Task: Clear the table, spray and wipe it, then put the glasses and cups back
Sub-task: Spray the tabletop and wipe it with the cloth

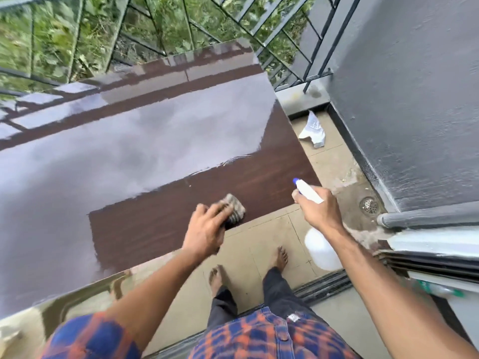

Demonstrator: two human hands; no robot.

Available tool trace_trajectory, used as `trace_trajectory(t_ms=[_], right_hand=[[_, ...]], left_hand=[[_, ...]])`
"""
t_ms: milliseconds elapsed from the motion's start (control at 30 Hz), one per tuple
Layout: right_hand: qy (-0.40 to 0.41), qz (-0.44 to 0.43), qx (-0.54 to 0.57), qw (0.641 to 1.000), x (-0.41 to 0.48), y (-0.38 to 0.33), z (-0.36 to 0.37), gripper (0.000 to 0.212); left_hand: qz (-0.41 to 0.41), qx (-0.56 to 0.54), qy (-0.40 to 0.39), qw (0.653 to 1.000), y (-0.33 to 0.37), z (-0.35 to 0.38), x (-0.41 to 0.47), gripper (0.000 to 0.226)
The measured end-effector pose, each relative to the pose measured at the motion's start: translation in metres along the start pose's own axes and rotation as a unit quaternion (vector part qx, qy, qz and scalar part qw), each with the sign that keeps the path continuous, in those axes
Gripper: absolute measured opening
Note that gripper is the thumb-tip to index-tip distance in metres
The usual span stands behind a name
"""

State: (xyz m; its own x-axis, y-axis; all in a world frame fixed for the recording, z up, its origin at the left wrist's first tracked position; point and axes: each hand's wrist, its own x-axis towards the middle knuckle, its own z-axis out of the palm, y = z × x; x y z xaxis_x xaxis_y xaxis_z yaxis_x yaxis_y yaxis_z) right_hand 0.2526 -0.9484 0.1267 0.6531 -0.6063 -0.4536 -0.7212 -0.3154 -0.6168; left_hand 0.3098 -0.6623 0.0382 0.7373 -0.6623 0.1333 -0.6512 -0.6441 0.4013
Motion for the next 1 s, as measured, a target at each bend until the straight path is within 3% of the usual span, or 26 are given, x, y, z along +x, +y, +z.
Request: trace_trajectory(t_ms=[67,200,333,400,533,633,800,867,1000], right_hand=[[-0.021,0.003,0.011,1.000,-0.023,0.001,0.027,0.026],[-0.038,0.023,0.019,0.999,-0.059,0.003,0.073,0.018],[-0.040,0.023,0.022,0.999,-0.082,0.000,0.101,0.032],[-0.031,0.015,0.029,0.999,-0.089,-0.002,0.109,0.029],[-0.015,0.011,0.034,0.999,-0.097,-0.005,0.109,0.042],[-0.011,0.023,0.036,0.999,-0.099,-0.008,0.102,0.029],[-0.004,0.027,0.022,0.999,-0.095,-0.003,0.094,0.011],[-0.001,0.028,0.020,0.999,-0.094,-0.003,0.092,0.012],[0.001,0.040,0.053,0.998,-0.092,-0.005,0.090,0.010]], left_hand=[[0.032,-0.028,0.001,0.999,0.004,0.001,-0.033,0.040],[-0.017,-0.076,0.035,0.996,-0.017,-0.021,-0.035,0.039],[-0.154,-0.058,0.089,0.982,-0.061,-0.068,0.005,0.046],[-0.224,-0.034,0.112,0.968,-0.089,-0.084,0.019,0.042],[-0.271,-0.002,0.068,0.960,-0.125,-0.076,0.019,0.045],[-0.212,0.014,0.038,0.977,-0.103,-0.054,0.007,0.050],[0.013,-0.060,-0.064,0.996,-0.010,-0.012,-0.030,0.049],[0.012,-0.107,-0.072,0.992,0.017,-0.001,-0.042,0.048],[-0.059,-0.162,0.010,0.985,0.029,-0.016,-0.040,0.050]])
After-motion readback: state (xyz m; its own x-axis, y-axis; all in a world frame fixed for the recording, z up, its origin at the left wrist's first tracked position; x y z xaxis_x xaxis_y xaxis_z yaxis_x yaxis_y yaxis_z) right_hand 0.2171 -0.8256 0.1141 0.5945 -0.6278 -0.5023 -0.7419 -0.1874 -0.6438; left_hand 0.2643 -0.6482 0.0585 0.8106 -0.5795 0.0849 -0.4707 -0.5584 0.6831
